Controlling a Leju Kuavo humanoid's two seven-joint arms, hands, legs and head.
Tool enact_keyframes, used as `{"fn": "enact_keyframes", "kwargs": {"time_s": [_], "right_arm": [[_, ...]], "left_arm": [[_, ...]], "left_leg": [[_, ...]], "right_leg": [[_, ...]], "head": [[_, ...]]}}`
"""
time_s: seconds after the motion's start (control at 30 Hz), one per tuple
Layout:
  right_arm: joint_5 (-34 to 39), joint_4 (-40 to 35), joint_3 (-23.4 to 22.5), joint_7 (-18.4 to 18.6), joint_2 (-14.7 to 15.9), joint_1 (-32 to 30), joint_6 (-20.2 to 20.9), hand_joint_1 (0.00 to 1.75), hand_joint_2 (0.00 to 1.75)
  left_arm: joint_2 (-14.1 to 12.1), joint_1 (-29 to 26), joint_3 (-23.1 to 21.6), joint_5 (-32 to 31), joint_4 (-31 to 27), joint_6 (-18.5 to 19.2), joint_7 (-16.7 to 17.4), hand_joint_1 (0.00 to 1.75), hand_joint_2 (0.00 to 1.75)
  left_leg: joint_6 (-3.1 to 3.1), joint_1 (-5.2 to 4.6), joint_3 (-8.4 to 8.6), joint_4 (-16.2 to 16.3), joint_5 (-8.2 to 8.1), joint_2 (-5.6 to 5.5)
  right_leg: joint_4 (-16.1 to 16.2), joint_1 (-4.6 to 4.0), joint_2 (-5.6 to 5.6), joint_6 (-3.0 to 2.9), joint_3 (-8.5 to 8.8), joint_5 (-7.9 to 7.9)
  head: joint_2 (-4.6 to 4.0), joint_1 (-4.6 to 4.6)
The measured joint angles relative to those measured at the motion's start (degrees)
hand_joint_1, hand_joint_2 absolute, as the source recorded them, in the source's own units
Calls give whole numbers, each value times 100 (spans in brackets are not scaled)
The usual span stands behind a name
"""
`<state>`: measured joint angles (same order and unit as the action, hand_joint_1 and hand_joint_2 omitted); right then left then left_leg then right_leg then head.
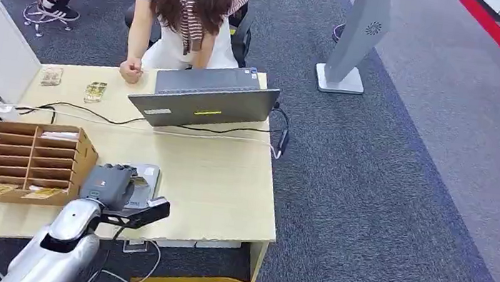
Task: Pass the card to the sensor for recognition and then transmit it.
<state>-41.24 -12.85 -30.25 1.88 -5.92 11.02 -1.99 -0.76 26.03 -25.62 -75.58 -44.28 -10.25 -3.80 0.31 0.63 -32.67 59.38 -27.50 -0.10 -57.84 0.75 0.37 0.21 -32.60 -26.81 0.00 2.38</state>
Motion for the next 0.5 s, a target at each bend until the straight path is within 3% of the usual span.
{"fn": "enact_keyframes", "kwargs": {"time_s": [0.13, 0.3, 0.5], "right_arm": [[7, 0, 0, 0, -7, -1, 0, 0, 0], [61, 0, -9, -26, -7, -7, -24, 0, 0], [87, 2, -52, -72, -7, -18, -100, 0, 0]], "left_arm": [[2, 36, 0, 4, 70, -74, 46, 175, 175], [-11, 36, 0, -18, 41, -562, 72, 175, 175], [-133, 20, 24, -9, -924, -1340, -122, 175, 175]], "left_leg": [[1, 0, 0, 0, 1, 0], [-2, 0, 0, 1, 4, 0], [-2, 0, -4, 1, 3, -1]], "right_leg": [[0, 0, 0, 0, 1, 1], [0, 0, 0, 0, -1, 4], [-1, 0, -1, 0, -1, 4]], "head": [[0, 0], [0, -2], [0, 0]]}}
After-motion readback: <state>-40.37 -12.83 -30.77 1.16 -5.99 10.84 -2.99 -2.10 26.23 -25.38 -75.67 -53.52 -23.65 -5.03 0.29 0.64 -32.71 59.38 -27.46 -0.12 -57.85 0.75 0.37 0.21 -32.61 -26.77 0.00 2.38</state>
